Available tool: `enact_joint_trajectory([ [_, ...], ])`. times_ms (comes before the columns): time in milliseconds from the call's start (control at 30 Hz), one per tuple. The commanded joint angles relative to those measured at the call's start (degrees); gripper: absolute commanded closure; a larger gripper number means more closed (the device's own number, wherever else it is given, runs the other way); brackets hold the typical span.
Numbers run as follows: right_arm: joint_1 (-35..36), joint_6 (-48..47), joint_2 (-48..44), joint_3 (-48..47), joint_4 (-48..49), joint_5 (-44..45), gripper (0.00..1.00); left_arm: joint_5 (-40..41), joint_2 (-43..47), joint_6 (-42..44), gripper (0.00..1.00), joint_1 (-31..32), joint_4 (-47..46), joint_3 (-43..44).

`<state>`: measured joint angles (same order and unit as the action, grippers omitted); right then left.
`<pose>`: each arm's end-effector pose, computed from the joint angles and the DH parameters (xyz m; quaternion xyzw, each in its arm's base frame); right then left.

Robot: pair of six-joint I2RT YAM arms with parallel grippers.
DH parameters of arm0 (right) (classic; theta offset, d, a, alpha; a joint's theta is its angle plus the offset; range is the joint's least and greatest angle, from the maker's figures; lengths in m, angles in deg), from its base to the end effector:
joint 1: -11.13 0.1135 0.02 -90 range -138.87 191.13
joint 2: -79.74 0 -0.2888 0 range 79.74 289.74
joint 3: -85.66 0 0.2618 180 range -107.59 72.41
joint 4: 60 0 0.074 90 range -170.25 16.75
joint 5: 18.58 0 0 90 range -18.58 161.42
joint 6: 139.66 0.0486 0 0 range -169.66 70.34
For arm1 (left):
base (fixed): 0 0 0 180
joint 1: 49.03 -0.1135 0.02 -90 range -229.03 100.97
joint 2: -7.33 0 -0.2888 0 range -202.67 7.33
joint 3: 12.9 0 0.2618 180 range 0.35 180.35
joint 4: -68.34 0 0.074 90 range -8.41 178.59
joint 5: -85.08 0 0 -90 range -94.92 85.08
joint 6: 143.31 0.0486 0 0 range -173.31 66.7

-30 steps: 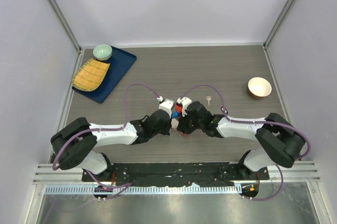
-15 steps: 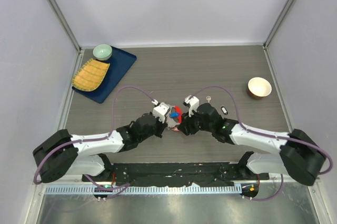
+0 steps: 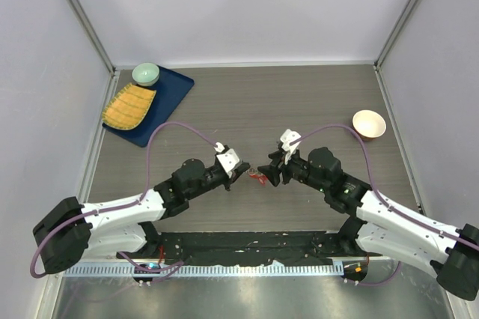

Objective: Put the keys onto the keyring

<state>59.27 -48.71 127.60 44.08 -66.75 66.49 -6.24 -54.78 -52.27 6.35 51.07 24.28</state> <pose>0.1342 0.1560 0.2714 -0.3376 0.7060 0.2889 0.5516 0.1376 -0.2013 0.2421 0.3625 0.6597 -0.3083 0.5817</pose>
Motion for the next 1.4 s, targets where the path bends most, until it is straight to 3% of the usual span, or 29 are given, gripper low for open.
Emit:
enact_joint_trajectory([
  [0, -0.06, -5.51, -2.5, -6.37, -5.78, -1.04, 0.4, -8.69, -0.38, 5.37, 1.0, -1.23, -8.41, 2.18],
  [167, 0.02, -10.52, -3.12, -12.43, -16.68, -2.1, 0.42, -15.02, -0.21, 5.82, 1.0, -2.02, -7.89, 4.2],
  [467, -0.15, -16.85, -0.58, -14.99, -21.53, -4.2, 0.51, -19.85, 2.25, 6.35, 1.0, -2.55, -7.01, 5.52],
  [1367, -0.15, -15.54, 3.47, -15.26, -18.72, -16.34, 0.64, -23.9, 1.64, 1.42, 1.0, -2.55, -11.14, 4.56],
])
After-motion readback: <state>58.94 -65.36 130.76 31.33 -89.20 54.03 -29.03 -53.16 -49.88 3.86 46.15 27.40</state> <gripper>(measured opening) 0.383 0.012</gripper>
